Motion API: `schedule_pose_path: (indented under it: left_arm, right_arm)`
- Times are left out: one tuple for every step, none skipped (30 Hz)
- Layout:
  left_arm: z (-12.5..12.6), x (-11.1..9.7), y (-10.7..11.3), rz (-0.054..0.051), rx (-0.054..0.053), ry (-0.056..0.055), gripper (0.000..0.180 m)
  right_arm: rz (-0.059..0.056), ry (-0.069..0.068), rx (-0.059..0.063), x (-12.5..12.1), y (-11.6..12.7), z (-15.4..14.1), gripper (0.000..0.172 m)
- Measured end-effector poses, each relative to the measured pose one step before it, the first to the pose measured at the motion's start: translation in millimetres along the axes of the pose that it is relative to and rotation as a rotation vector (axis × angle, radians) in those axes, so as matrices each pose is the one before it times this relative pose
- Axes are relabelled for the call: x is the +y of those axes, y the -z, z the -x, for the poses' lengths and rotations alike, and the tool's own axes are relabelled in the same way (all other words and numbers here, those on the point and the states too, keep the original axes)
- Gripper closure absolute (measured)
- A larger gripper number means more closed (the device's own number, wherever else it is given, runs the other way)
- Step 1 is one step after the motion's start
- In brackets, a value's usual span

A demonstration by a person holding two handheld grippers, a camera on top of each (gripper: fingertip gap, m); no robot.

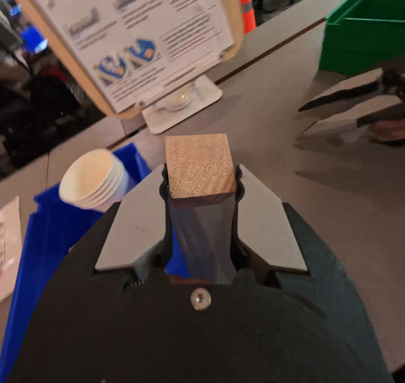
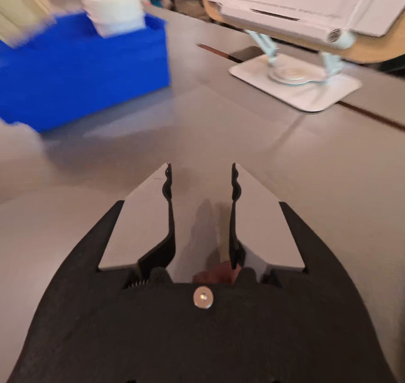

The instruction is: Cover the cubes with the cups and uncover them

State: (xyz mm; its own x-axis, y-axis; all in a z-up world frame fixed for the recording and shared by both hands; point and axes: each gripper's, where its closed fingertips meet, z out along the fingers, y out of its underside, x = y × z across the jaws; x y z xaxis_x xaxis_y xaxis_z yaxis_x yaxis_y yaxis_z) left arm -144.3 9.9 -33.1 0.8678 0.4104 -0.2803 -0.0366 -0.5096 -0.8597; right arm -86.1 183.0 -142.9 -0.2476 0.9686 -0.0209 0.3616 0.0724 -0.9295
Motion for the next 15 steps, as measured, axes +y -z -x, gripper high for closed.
schedule_pose_path:
  left_arm:
    - [-25.41, -6.66, -11.49, -0.0342, -0.0044, -0.0732, 0.120]
    - [-22.27, -4.72, -13.33, -0.0279, -0.0091, -0.0660, 0.121]
    - [-18.58, -3.58, -13.58, -0.0315, -0.0232, -0.0682, 0.121]
    - [-13.61, -3.58, -12.23, -0.0376, -0.0466, -0.0563, 0.120]
    - [-10.75, -4.70, -10.32, -0.0478, -0.0502, -0.0249, 0.121]
    - [-11.24, -5.40, -8.81, -0.0553, -0.0268, -0.0056, 0.120]
    - [-10.52, -3.61, -8.36, -0.0432, -0.0092, 0.0103, 0.121]
    - [-8.88, -1.63, -7.93, -0.0306, 0.0009, 0.0182, 0.120]
    - [-8.01, -1.73, -6.41, -0.0285, 0.0145, 0.0100, 0.121]
    - [-7.12, -3.25, -3.54, -0.0173, 0.0304, -0.0049, 0.121]
    - [-4.62, -6.45, -0.22, -0.0254, 0.0262, -0.0174, 0.121]
    - [-2.78, -7.53, 1.95, -0.0470, 0.0142, -0.0180, 0.120]
    - [-1.97, -3.96, 2.48, -0.0424, 0.0069, -0.0069, 0.121]
    - [-1.31, 1.21, 2.01, -0.0197, 0.0015, 0.0067, 0.121]
    - [-5.07, 2.38, 1.61, -0.0137, 0.0332, 0.0162, 0.121]
  right_arm:
    - [-0.0205, -0.0752, -0.0864, -4.56, 3.25, 7.83, 0.115]
    - [-0.0226, -0.0702, -0.0722, -4.62, 3.14, 6.11, 0.109]
    - [-0.0307, -0.0642, -0.0643, -5.97, 3.55, 5.15, 0.104]
    - [-0.0393, -0.0578, -0.0634, -7.47, 4.55, 5.07, 0.100]
    - [-0.0439, -0.0507, -0.0570, -8.55, 5.08, 4.48, 0.096]
    - [-0.0450, -0.0403, -0.0430, -8.79, 5.27, 3.15, 0.092]
    - [-0.0378, -0.0254, -0.0327, -7.61, 4.72, 2.62, 0.090]
    - [-0.0206, -0.0099, -0.0237, -4.96, 3.56, 2.14, 0.089]
    - [-0.0002, 0.0037, -0.0090, -1.22, 2.18, 0.45, 0.087]
    - [0.0142, 0.0127, 0.0070, 1.93, 0.57, -1.52, 0.086]
    - [0.0172, 0.0132, 0.0121, 3.10, -0.84, -2.03, 0.085]
    - [0.0100, 0.0077, 0.0021, 2.57, -1.87, -0.28, 0.084]
    - [0.0071, 0.0008, -0.0127, 2.31, -2.73, 2.25, 0.084]
    - [0.0129, -0.0051, -0.0147, 3.42, -3.48, 2.36, 0.086]
    - [0.0157, -0.0079, -0.0065, 4.01, -3.71, 1.04, 0.092]
